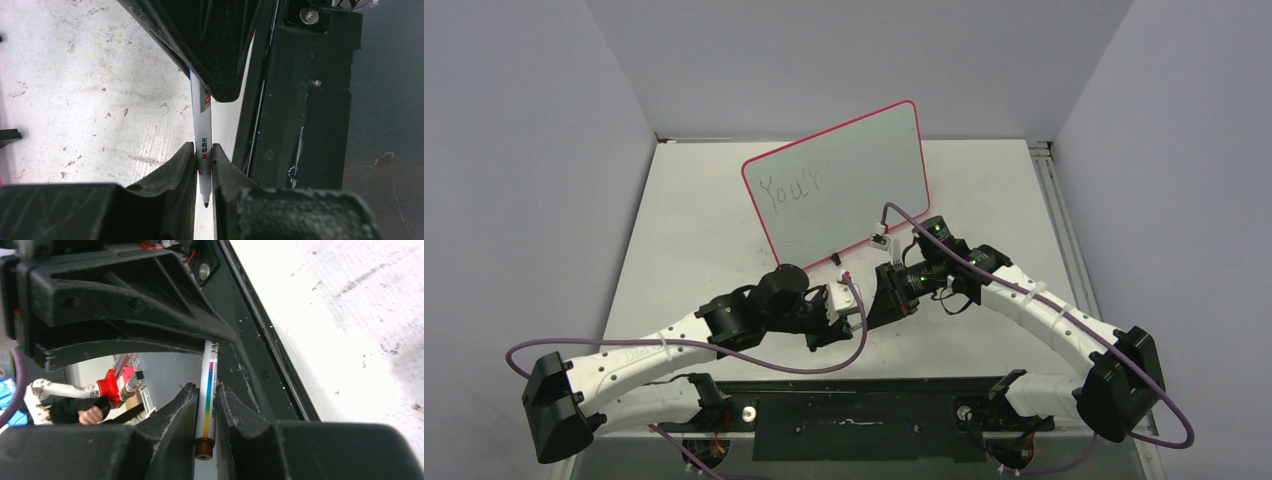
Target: Write a sentence on the whiteboard
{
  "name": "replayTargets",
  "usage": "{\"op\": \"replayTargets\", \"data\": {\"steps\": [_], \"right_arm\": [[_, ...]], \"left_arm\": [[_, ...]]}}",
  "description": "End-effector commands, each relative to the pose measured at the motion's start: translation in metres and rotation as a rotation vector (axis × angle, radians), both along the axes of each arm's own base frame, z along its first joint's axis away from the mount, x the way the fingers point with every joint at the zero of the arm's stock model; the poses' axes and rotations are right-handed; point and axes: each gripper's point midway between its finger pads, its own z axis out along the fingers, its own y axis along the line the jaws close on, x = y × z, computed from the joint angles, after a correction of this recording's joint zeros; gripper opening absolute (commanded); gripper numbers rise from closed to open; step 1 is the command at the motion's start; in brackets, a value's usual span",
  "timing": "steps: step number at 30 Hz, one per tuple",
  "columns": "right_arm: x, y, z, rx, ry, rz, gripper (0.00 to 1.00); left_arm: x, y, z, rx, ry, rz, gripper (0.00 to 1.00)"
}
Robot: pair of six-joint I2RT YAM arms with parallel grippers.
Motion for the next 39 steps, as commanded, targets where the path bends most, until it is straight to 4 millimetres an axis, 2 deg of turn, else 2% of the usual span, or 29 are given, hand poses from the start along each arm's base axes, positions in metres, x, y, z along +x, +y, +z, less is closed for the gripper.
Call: {"op": "replayTargets", "data": {"steps": [1,5,6,9,10,12,15,18,20,24,26,29,33,39], "right_arm": [[-0.004,0.005,0.014,0.064,-0.051,0.027,0.08],[0.004,0.003,0.015,0.050,-0.120,-0.008,0.05],[0.009,0.003,0.016,0.042,-0.155,-0.031,0.05],[0.038,-0.006,0.019,-0.027,-0.308,-0.173,0.05],[0.048,-0.010,0.023,-0.044,-0.361,-0.223,0.05],[0.070,-0.019,0.031,-0.069,-0.465,-0.337,0.05],[0.100,-0.028,0.047,-0.057,-0.598,-0.493,0.05],[0.128,-0.031,0.063,-0.018,-0.709,-0.615,0.05],[0.148,-0.034,0.071,-0.003,-0.774,-0.699,0.05],[0.188,-0.033,0.089,0.052,-0.900,-0.802,0.05],[0.203,-0.030,0.090,0.039,-0.939,-0.819,0.05],[0.221,-0.022,0.093,0.042,-0.979,-0.815,0.05],[0.241,-0.007,0.094,0.063,-0.998,-0.789,0.05],[0.254,0.016,0.096,0.129,-0.996,-0.741,0.05]], "left_arm": [[0.008,-0.005,0.017,-0.045,-0.035,0.014,0.00],[0.014,-0.004,0.023,-0.064,-0.041,0.049,0.00],[0.018,-0.004,0.026,-0.075,-0.044,0.065,0.04],[0.032,0.000,0.043,-0.121,-0.056,0.136,0.46],[0.039,0.002,0.051,-0.145,-0.062,0.167,0.55],[0.053,0.009,0.071,-0.205,-0.063,0.225,0.66],[0.078,0.028,0.106,-0.294,-0.094,0.345,0.75],[0.106,0.053,0.136,-0.361,-0.125,0.474,0.79],[0.126,0.074,0.147,-0.374,-0.137,0.569,0.79],[0.171,0.131,0.153,-0.406,-0.137,0.804,0.79],[0.186,0.157,0.152,-0.436,-0.122,0.893,0.80],[0.202,0.186,0.154,-0.513,-0.092,0.952,0.80],[0.218,0.200,0.144,-0.566,-0.029,0.940,0.79],[0.241,0.205,0.117,-0.513,0.045,0.960,0.74]]}}
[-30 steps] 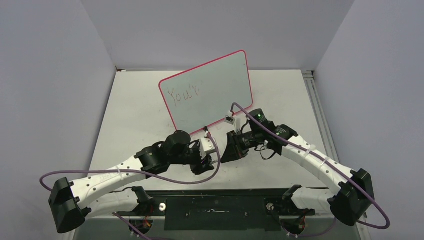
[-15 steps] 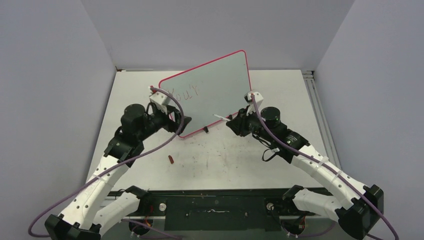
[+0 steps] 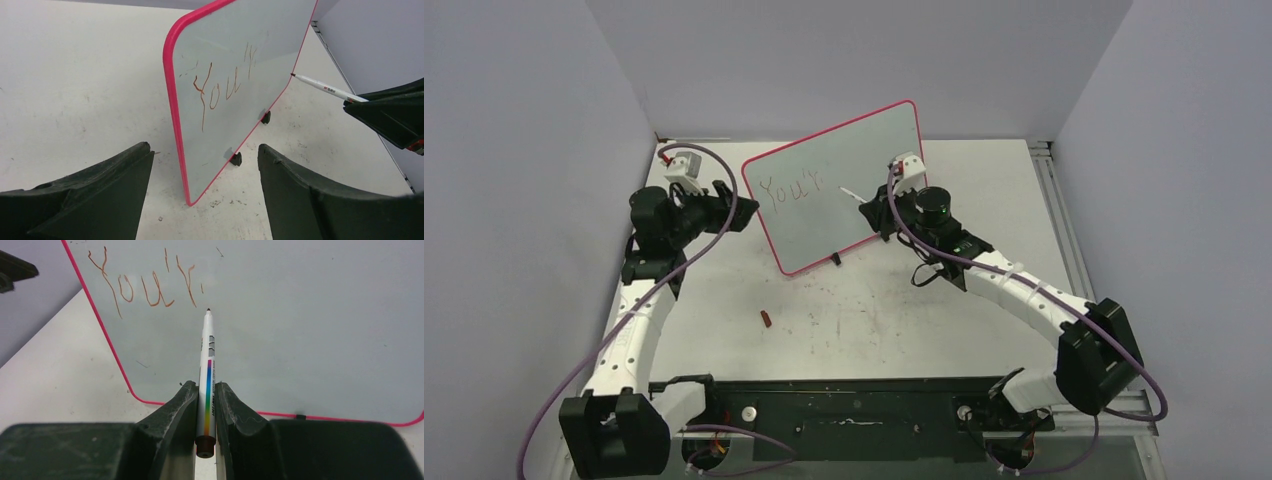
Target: Write a sentence on the whiteboard
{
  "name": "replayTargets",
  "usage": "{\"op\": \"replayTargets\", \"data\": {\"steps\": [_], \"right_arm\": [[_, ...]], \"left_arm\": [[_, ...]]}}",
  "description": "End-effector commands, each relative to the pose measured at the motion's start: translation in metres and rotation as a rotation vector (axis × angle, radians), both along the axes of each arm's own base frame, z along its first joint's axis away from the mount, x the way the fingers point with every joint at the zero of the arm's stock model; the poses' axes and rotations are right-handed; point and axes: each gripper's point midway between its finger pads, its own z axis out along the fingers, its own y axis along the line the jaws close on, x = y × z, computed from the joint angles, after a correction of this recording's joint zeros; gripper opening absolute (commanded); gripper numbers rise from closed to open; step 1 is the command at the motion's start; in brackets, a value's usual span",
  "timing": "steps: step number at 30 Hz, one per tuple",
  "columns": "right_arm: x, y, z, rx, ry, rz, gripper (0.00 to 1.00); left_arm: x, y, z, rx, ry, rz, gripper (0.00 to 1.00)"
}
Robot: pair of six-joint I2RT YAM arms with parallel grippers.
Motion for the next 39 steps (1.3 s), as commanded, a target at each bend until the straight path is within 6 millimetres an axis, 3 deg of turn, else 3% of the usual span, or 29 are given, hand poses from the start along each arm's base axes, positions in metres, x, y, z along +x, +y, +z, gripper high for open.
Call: {"op": "replayTargets", "data": {"steps": [1,9,15,27,39], "right_arm": [[0.018,0.020,0.055,0.104,-0.152,0.054,0.05],[0.030,0.037,0.046,0.118,-0.145,0.095,0.05],[0.036,0.036,0.043,0.112,-0.142,0.077,0.05],[0.047,0.038,0.037,0.106,-0.132,0.064,0.05],[0.052,0.041,0.029,0.103,-0.115,0.059,0.05]], "left_arm": [[0.013,-0.005,0.007,-0.019,-0.026,-0.050,0.74],[0.031,-0.005,-0.015,-0.019,0.037,-0.063,0.66],[0.039,-0.016,-0.024,-0.050,0.061,-0.106,0.58],[0.041,-0.024,-0.035,-0.047,0.090,-0.128,0.42],[0.042,-0.024,-0.038,-0.037,0.098,-0.125,0.35]]}}
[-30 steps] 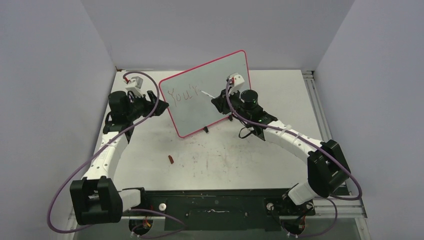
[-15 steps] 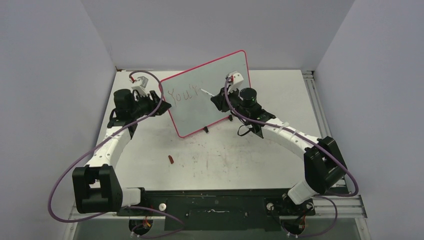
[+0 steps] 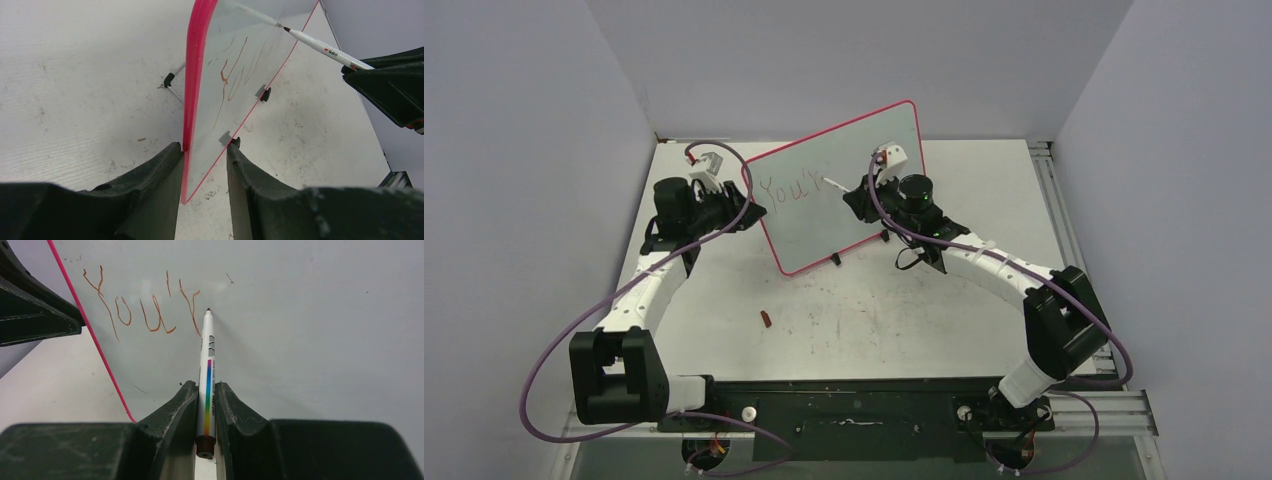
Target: Write a sentence on the whiteboard
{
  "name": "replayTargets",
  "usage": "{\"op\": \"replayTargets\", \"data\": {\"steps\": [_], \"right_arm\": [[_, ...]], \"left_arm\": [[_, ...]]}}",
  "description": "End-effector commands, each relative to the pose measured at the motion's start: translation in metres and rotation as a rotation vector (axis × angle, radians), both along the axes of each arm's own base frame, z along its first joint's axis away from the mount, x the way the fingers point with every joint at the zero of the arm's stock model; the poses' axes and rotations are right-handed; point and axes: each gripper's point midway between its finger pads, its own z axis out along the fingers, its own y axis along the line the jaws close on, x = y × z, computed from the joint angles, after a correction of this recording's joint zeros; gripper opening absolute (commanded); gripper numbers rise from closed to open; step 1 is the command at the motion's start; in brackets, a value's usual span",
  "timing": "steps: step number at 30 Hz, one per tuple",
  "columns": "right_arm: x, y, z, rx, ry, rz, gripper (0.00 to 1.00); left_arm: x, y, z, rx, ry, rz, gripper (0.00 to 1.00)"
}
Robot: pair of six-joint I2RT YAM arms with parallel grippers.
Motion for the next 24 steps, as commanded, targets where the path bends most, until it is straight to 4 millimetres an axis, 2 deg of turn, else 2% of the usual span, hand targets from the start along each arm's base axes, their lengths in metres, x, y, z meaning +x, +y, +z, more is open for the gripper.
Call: {"op": "replayTargets", "data": {"steps": [1,24], "right_arm": [[0.011,0.005,0.034,0.061,-0.080,-0.001,0.05],[0.022,-0.010,0.026,0.031,-0.066,-0.095,0.05]], "left_arm": [[0.012,-0.002,0.028,0.008,-0.100,-0.017,0.35],[0.012,-0.002,0.029,0.006,-0.102,-0.021,0.29]]}}
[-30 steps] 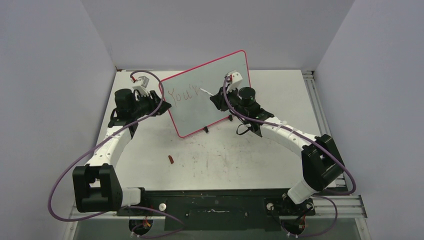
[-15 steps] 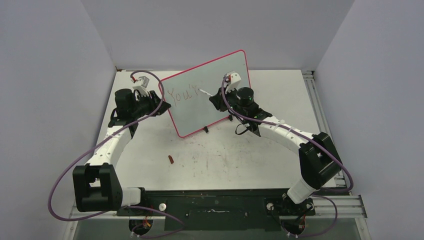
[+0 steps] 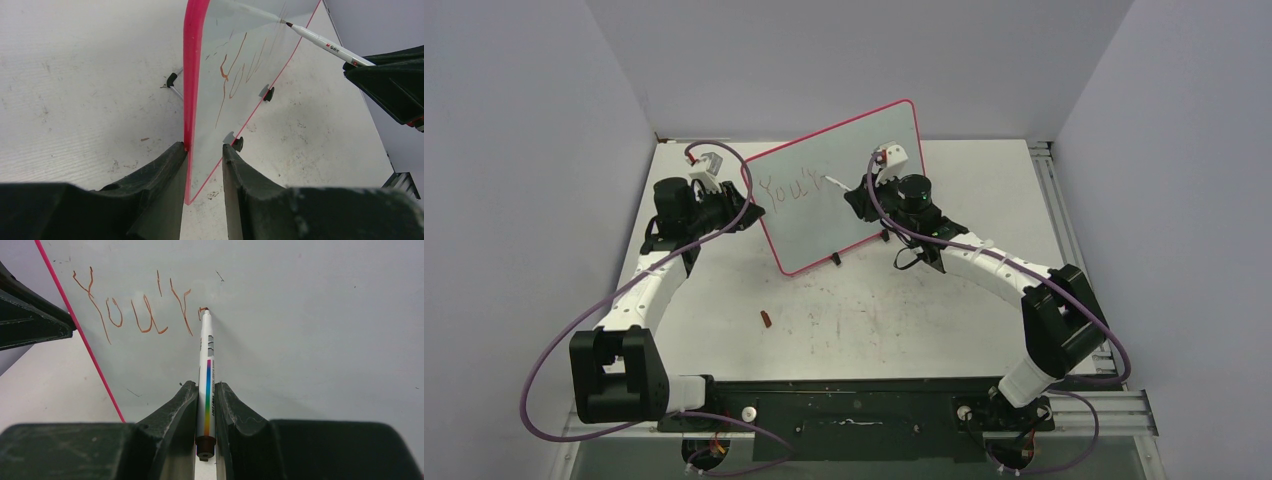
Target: Write a sentence on the whiteboard
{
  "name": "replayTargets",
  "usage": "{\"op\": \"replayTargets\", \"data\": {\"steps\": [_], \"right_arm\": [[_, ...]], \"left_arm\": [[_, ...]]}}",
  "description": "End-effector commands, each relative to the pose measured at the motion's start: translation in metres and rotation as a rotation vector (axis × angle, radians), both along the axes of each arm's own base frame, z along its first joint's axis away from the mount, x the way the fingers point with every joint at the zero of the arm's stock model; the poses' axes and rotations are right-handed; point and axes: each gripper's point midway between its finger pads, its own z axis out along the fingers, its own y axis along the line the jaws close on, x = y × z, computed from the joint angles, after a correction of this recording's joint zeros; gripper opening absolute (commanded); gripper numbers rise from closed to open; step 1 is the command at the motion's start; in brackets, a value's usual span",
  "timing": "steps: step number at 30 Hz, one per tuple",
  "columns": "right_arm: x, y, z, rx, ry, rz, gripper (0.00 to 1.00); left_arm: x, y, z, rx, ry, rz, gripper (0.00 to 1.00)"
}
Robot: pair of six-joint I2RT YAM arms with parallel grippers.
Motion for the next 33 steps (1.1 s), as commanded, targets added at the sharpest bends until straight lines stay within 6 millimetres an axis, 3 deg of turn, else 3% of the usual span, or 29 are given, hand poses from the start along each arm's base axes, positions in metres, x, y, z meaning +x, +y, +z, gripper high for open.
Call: {"op": "replayTargets", "data": {"steps": [1,15,33], "right_arm": [[0.016,-0.007,0.031,0.040,-0.073,-0.062,0.05],[0.020,-0.003,0.045,0.059,-0.102,-0.050,0.05],[0.011,0.013,0.032,0.033,-0.076,0.018,0.05]], "left_arm": [[0.011,-0.003,0.031,-0.001,-0.103,-0.023,0.29],[0.010,-0.006,0.034,-0.010,-0.108,-0.033,0.29],[0.009,-0.007,0.035,-0.013,-0.111,-0.038,0.28]]}}
